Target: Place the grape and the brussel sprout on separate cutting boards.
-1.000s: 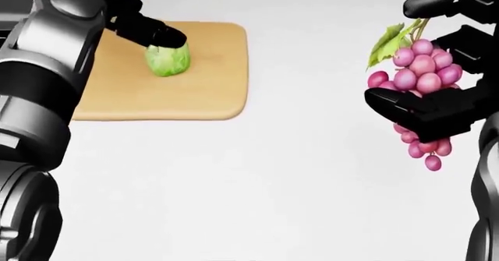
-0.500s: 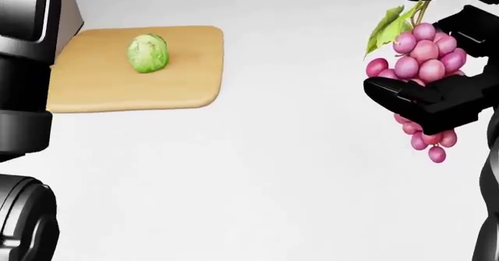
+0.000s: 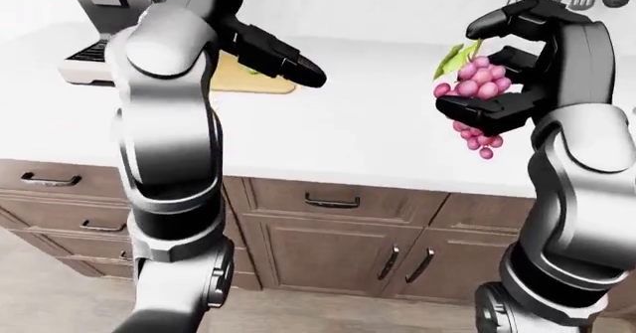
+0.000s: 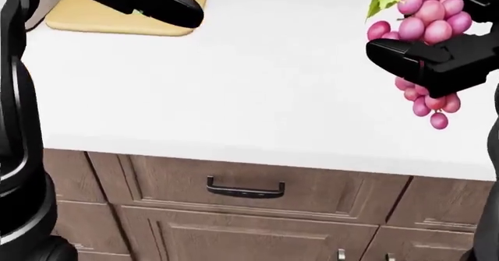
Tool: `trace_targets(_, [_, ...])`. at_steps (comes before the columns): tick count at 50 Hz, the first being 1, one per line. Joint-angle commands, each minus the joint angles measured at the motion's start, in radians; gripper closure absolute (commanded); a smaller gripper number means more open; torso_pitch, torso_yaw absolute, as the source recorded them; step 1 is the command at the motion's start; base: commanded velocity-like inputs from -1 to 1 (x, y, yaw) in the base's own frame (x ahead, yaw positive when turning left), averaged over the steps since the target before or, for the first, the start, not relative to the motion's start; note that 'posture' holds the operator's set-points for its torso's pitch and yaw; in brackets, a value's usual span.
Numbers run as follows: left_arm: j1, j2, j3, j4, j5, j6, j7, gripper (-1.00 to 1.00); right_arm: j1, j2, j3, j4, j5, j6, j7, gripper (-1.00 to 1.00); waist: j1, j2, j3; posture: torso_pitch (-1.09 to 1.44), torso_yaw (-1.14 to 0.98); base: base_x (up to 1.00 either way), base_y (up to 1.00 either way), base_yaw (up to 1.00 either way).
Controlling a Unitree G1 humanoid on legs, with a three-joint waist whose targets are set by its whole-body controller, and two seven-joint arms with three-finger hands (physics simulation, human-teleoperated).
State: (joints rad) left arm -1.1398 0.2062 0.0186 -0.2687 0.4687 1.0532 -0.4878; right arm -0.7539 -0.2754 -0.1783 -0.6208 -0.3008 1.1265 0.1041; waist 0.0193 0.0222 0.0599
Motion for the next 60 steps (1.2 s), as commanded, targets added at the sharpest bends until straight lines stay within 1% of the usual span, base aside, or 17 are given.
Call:
trace_targets(1, [-0.046, -0.001, -0.01, -0.059, 0.015, 0.01, -0.003, -1.0, -0.022, -0.013, -0.023, -0.022, 0.024, -0.053, -0.03, 1.0, -0.008, 0.015, -0.023, 0.0, 0.0, 0.0, -0.58, 0.0])
trace_targets(10, [0.0, -0.012, -0.028, -0.202, 0.051, 0.075, -0.036, -1.0, 0.017, -0.028, -0.047, -0.028, 0.127, -0.088, -0.099, 1.0, 0.021, -0.031, -0.009, 0.0, 0.0, 0.0, -0.93, 0.0])
trace_targets(12, [0.029, -0.009, -0.033, -0.233, 0.062, 0.08, -0.046, -1.0, 0.05, -0.032, -0.056, -0.042, 0.145, -0.103, -0.108, 1.0, 0.026, -0.065, -0.012, 0.0, 0.0, 0.0, -1.0, 0.0])
trace_targets(14, [0.034, -0.007, -0.055, -0.287, 0.092, 0.128, -0.068, -1.0, 0.074, -0.042, -0.076, -0.051, 0.166, -0.111, -0.112, 1.0, 0.029, -0.153, -0.038, 0.0, 0.0, 0.0, -1.0, 0.0])
trace_targets(16, [0.036, -0.006, -0.063, -0.31, 0.114, 0.141, -0.09, -1.0, 0.084, -0.054, -0.081, -0.056, 0.18, -0.11, -0.118, 1.0, 0.015, -0.115, -0.006, 0.0, 0.0, 0.0, -1.0, 0.0])
trace_targets(22, [0.08, -0.017, -0.061, -0.352, 0.154, 0.139, -0.124, -1.0, 0.085, -0.078, -0.094, -0.067, 0.208, -0.105, -0.128, 1.0, 0.009, -0.058, 0.004, 0.0, 0.0, 0.0, -1.0, 0.0])
trace_targets(25, [0.082, -0.025, -0.062, -0.354, 0.17, 0.137, -0.134, -1.0, 0.09, -0.081, -0.104, -0.077, 0.227, -0.107, -0.138, 1.0, 0.011, -0.004, -0.023, 0.0, 0.0, 0.0, -0.53, 0.0])
trace_targets(27, [0.081, -0.028, -0.059, -0.355, 0.178, 0.136, -0.142, -1.0, 0.09, -0.084, -0.102, -0.077, 0.235, -0.113, -0.147, 1.0, 0.016, -0.013, 0.016, 0.0, 0.0, 0.0, 0.0, 0.0])
trace_targets(30, [0.089, -0.035, -0.06, -0.362, 0.188, 0.134, -0.149, -1.0, 0.09, -0.087, -0.094, -0.08, 0.242, -0.11, -0.155, 1.0, 0.037, -0.057, 0.007, 0.0, 0.0, 0.0, 0.0, 0.0])
trace_targets(32, [0.087, -0.036, -0.055, -0.365, 0.193, 0.136, -0.154, -1.0, 0.083, -0.089, -0.095, -0.086, 0.25, -0.101, -0.158, 1.0, 0.054, -0.124, 0.009, 0.0, 0.0, 0.0, 0.0, 0.0])
trace_targets(36, [0.09, -0.03, -0.049, -0.375, 0.201, 0.142, -0.163, -1.0, 0.079, -0.091, -0.1, -0.094, 0.263, -0.088, -0.165, 1.0, 0.027, -0.106, 0.0, 0.0, 0.0, 0.0, 0.0, 0.0])
trace_targets(39, [0.091, -0.031, -0.048, -0.377, 0.202, 0.141, -0.165, -1.0, 0.077, -0.092, -0.095, -0.094, 0.276, -0.08, -0.166, 1.0, -0.006, -0.106, -0.036, 0.0, 0.0, 0.0, -0.03, -0.41])
trace_targets(49, [0.094, -0.032, -0.047, -0.386, 0.203, 0.148, -0.166, -1.0, 0.055, -0.105, -0.099, -0.102, 0.293, -0.062, -0.175, 1.0, -0.004, -0.053, -0.013, 0.0, 0.0, 0.0, 0.0, -0.85])
trace_targets(54, [0.101, -0.029, -0.051, -0.398, 0.207, 0.153, -0.172, -1.0, 0.062, -0.104, -0.091, -0.108, 0.296, -0.067, -0.175, 1.0, -0.02, -0.077, 0.002, 0.0, 0.0, 0.0, 0.0, 0.0])
trace_targets(56, [0.105, -0.031, -0.054, -0.405, 0.21, 0.157, -0.173, -1.0, 0.067, -0.1, -0.084, -0.099, 0.295, -0.077, -0.175, 1.0, -0.014, -0.085, -0.02, 0.0, 0.0, 0.0, -0.14, 0.0])
trace_targets(58, [0.111, -0.032, -0.054, -0.409, 0.212, 0.155, -0.174, -1.0, 0.068, -0.098, -0.082, -0.1, 0.295, -0.078, -0.175, 1.0, -0.019, -0.029, -0.016, 0.0, 0.0, 0.0, -0.62, 0.0])
trace_targets(60, [0.113, -0.03, -0.053, -0.415, 0.214, 0.158, -0.178, -1.0, 0.072, -0.095, -0.08, -0.095, 0.293, -0.088, -0.175, 1.0, -0.021, 0.059, -0.017, 0.0, 0.0, 0.0, -0.76, 0.0])
